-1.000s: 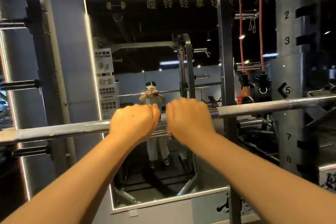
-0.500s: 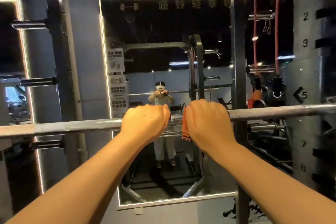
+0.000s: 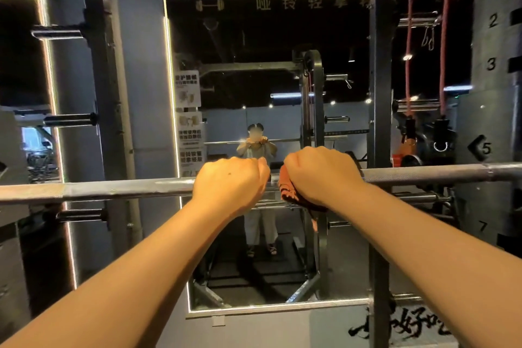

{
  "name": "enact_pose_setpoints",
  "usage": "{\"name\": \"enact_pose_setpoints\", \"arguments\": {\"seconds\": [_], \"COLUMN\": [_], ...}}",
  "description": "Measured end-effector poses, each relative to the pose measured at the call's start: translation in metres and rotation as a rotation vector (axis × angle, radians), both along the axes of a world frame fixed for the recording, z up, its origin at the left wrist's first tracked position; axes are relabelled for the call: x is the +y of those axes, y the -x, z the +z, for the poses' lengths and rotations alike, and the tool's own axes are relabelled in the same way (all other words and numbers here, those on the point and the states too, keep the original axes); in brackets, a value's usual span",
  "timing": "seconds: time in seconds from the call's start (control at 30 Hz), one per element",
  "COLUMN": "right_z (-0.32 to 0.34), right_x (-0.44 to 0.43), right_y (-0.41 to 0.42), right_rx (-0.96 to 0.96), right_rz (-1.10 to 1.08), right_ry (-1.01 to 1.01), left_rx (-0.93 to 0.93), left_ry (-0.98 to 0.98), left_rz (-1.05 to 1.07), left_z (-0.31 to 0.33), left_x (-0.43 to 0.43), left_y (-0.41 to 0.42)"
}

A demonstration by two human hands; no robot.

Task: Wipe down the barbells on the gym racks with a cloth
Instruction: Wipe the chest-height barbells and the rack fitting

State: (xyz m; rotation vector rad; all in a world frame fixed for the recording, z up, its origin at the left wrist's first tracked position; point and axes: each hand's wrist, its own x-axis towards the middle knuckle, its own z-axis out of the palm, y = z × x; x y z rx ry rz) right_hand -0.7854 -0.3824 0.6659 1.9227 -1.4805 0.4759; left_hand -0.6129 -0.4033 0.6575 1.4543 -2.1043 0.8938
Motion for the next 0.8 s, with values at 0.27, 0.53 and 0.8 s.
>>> {"name": "enact_pose_setpoints", "arguments": {"seconds": [0.27,0.53,0.8], "right_z": [-0.057,-0.030,-0.051], "right_x": [0.007,-0.001,0.004], "right_y": [0.020,-0.012,0.048], "right_rx": [-0.124,-0.150,-0.221], "right_rz": [0.266,0.091,0.262], "right_ry": [0.213,0.192,0.236], "left_rx": [0.050,-0.021,0.059], "left_ry": [-0.012,0.055,-0.013], "left_rz": [0.019,0.037,0.023], "left_z": [0.000,-0.003,-0.001], "left_x": [-0.001,-0.001,-0.009], "left_y": [0.003,0.001,0.000]}}
